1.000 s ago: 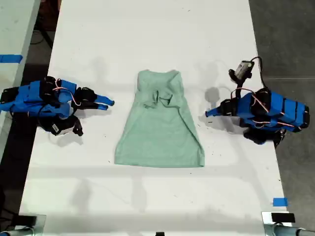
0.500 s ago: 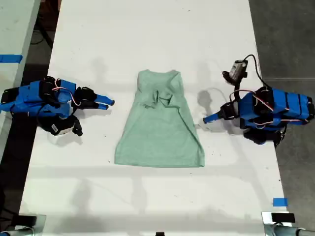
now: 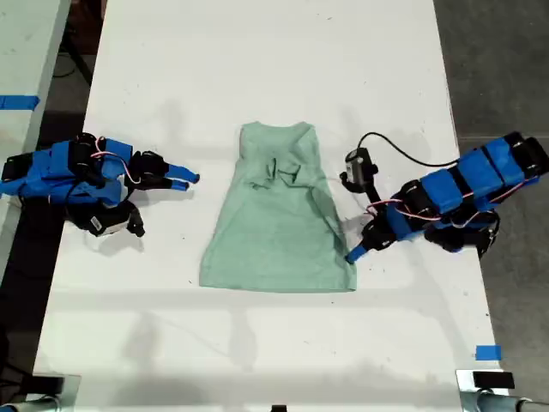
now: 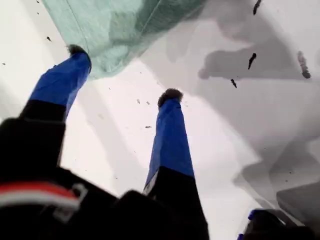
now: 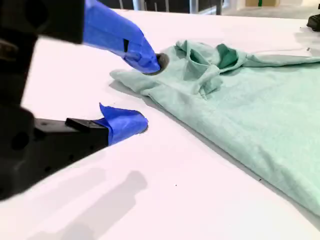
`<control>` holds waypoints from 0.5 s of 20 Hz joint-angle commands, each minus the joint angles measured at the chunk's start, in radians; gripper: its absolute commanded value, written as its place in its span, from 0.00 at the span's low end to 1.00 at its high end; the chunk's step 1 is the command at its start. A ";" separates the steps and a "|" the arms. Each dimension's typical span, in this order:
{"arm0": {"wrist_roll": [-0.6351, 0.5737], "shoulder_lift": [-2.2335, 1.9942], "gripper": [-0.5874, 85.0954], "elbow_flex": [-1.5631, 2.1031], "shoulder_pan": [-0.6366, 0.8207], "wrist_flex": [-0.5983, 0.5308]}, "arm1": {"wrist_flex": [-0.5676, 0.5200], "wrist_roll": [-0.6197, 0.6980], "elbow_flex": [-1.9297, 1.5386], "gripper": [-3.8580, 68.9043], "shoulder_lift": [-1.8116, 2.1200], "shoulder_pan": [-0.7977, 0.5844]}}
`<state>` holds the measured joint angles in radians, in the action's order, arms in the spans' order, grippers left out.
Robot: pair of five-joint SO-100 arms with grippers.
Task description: Fold t shirt
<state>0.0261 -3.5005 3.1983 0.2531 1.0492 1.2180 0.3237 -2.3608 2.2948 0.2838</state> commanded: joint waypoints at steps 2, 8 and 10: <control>0.006 -0.008 0.17 0.018 -0.005 0.008 | -0.135 -0.017 -0.049 0.45 0.000 0.002; 0.006 -0.009 0.17 0.018 -0.003 0.008 | -0.322 -0.017 -0.118 0.42 -0.072 -0.014; 0.005 -0.012 0.17 0.018 0.002 0.008 | -0.410 -0.025 -0.153 0.26 -0.123 -0.012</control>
<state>0.0261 -3.5036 3.1983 0.2531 1.0554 0.8851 0.3129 -2.5096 2.1905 0.2792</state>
